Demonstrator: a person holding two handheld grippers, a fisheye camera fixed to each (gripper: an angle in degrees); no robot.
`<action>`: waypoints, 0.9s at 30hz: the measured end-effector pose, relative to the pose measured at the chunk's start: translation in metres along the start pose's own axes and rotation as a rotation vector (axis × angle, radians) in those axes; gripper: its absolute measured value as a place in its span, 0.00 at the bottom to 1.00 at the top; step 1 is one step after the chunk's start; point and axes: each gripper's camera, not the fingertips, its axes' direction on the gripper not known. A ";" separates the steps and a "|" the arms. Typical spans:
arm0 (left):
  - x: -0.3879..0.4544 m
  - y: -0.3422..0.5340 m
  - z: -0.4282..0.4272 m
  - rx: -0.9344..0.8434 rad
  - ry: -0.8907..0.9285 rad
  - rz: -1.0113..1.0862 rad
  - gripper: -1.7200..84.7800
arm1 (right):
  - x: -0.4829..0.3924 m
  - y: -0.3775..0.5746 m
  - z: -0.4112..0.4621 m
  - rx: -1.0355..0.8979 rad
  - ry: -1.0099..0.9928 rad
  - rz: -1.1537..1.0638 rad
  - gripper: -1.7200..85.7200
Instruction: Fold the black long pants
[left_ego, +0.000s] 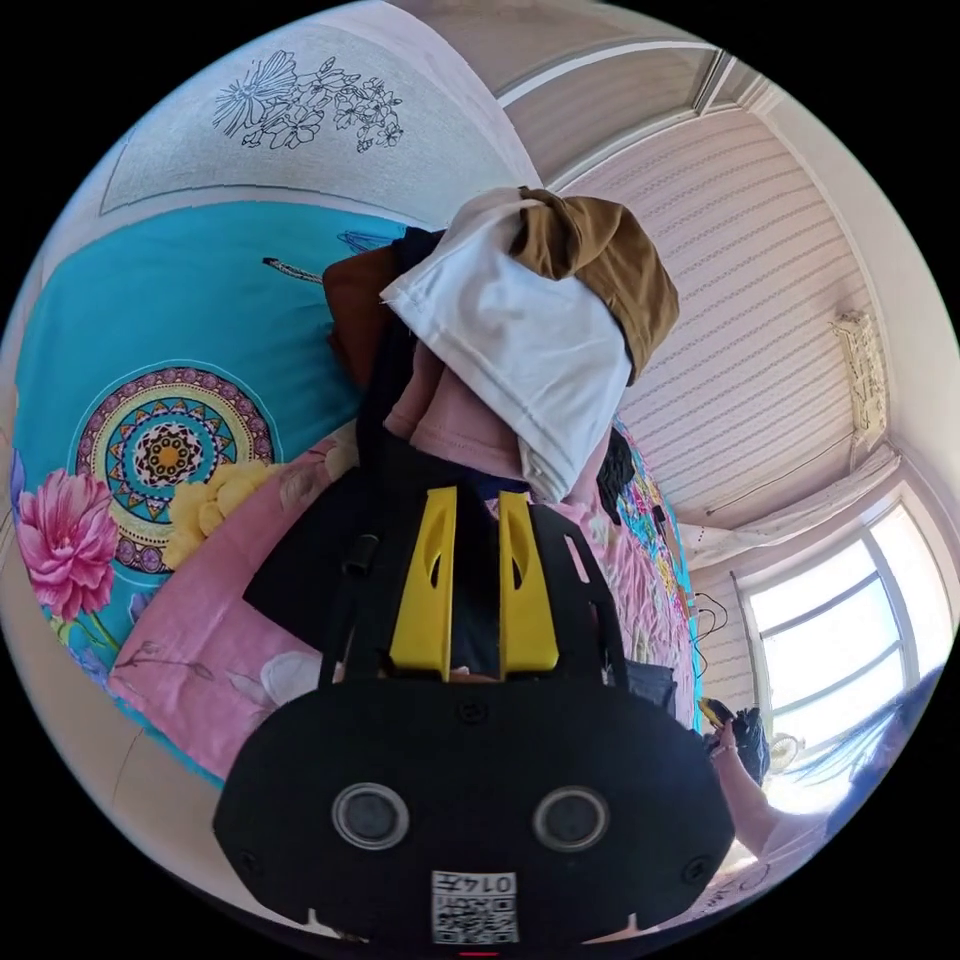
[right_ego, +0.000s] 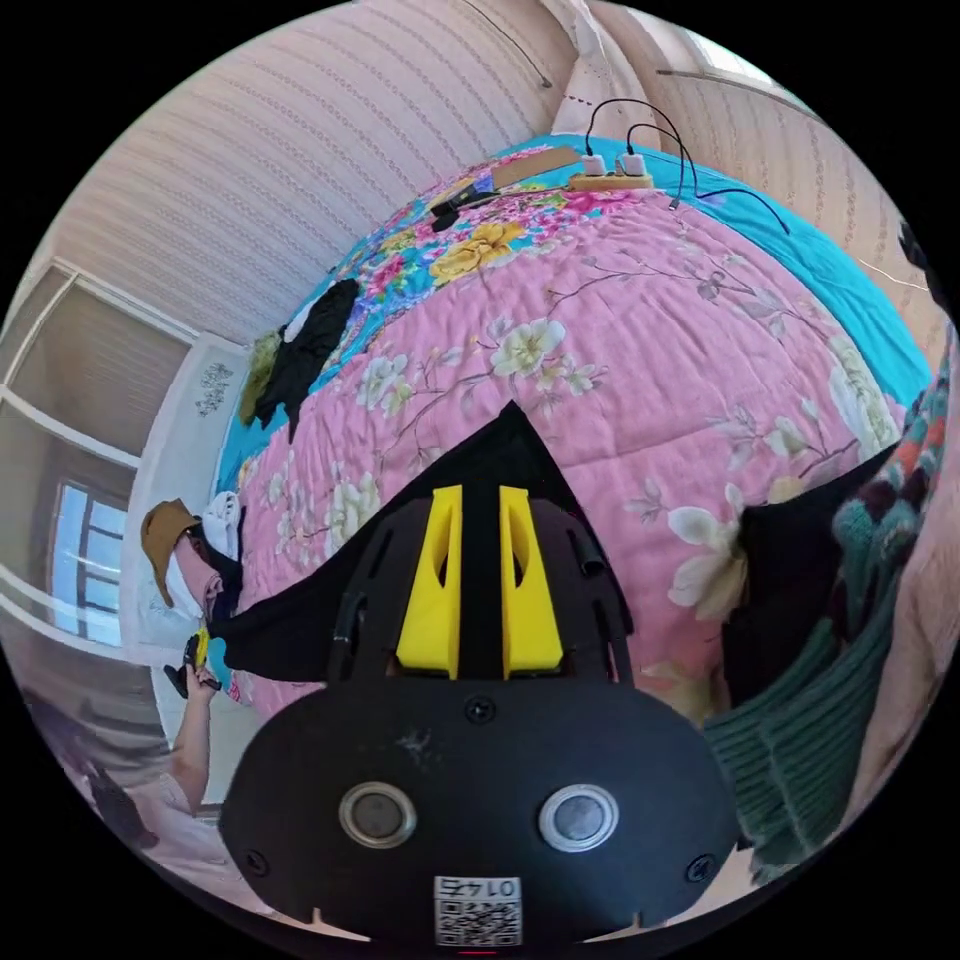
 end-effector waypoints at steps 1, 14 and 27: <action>-0.003 0.003 -0.003 0.002 -0.001 -0.006 0.10 | 0.002 0.008 -0.003 0.004 -0.038 -0.014 0.09; -0.033 0.074 0.016 -0.194 -0.104 -0.014 0.15 | 0.124 0.138 -0.006 0.210 -0.383 0.410 0.06; -0.042 0.042 0.032 -0.166 0.032 -0.130 0.15 | 0.153 0.080 -0.011 0.355 -0.441 0.498 0.09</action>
